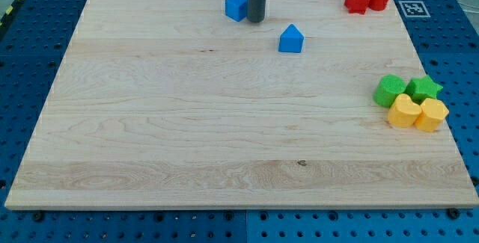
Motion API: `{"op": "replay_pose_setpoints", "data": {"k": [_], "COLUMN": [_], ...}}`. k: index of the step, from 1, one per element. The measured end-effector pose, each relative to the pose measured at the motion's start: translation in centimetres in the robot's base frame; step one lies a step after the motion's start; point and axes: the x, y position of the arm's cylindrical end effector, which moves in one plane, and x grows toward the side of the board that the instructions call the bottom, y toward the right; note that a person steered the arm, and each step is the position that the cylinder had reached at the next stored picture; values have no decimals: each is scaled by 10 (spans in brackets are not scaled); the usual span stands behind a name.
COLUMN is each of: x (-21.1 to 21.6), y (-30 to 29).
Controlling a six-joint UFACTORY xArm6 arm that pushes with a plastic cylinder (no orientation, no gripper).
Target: Move the blue cube to the top center of the board
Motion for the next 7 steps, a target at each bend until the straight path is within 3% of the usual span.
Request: {"op": "replay_pose_setpoints", "data": {"k": [7], "x": [-9], "y": [-56]}}
